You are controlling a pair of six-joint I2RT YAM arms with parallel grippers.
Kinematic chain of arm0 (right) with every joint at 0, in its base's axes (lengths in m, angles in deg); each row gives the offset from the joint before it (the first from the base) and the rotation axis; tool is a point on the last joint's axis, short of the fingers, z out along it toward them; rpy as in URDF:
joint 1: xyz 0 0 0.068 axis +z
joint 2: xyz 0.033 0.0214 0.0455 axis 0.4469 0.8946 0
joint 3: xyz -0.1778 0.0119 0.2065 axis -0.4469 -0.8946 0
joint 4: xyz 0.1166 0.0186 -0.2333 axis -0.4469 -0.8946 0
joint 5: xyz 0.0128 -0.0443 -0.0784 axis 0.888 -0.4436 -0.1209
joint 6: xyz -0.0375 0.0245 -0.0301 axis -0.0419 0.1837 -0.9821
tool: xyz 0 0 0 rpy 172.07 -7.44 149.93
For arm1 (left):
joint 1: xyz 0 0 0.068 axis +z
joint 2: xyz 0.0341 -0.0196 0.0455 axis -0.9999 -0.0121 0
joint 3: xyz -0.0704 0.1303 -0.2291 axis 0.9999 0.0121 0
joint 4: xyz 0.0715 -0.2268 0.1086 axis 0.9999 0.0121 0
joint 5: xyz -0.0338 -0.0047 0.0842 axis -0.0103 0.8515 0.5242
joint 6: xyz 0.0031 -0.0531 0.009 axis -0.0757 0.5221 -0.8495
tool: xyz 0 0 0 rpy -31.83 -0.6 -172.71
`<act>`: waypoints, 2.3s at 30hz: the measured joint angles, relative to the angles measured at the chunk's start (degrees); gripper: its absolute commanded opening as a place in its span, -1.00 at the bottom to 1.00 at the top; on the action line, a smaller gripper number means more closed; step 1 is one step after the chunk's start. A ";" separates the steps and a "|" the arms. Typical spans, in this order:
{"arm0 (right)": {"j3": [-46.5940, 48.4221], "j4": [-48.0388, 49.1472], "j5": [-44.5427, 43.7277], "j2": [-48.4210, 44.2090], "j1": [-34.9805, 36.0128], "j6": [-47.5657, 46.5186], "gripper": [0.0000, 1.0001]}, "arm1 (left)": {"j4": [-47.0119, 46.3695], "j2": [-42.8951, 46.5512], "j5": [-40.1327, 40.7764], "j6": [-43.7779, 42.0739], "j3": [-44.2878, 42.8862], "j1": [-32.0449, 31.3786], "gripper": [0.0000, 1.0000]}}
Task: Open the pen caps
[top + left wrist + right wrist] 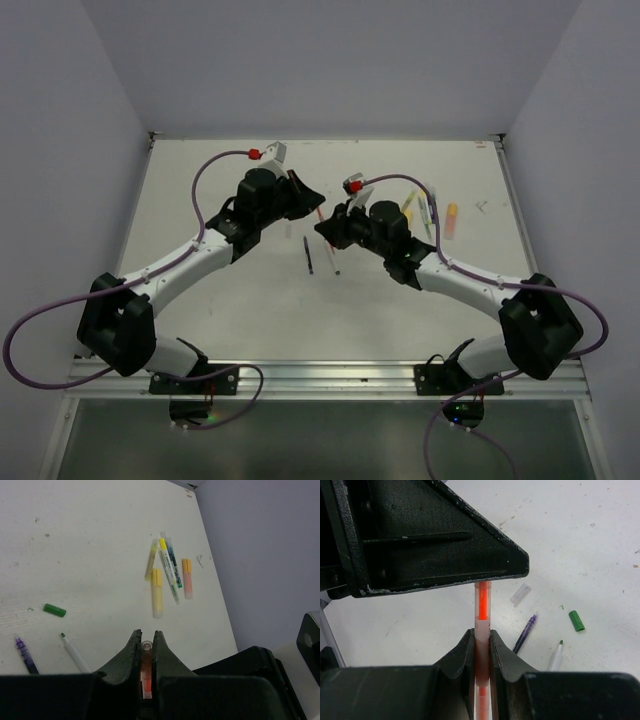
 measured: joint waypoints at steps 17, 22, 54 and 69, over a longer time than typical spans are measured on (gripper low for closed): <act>-3.26 1.81 -0.68 -3.23 0.00 0.28 -1.00 | -1.81 0.22 -3.19 1.22 0.81 -0.02 -1.00; -6.97 -4.11 0.42 -4.76 0.37 0.35 -1.00 | -7.67 0.50 2.73 1.44 0.76 2.12 -1.00; -2.64 -30.95 -14.84 -0.66 -3.43 4.48 -1.00 | -2.91 -24.76 -3.82 1.62 -13.81 -0.46 -0.97; 0.13 -31.69 -13.90 7.15 -3.69 5.92 -1.00 | 3.41 -38.05 -2.84 1.73 -20.24 -1.40 -0.85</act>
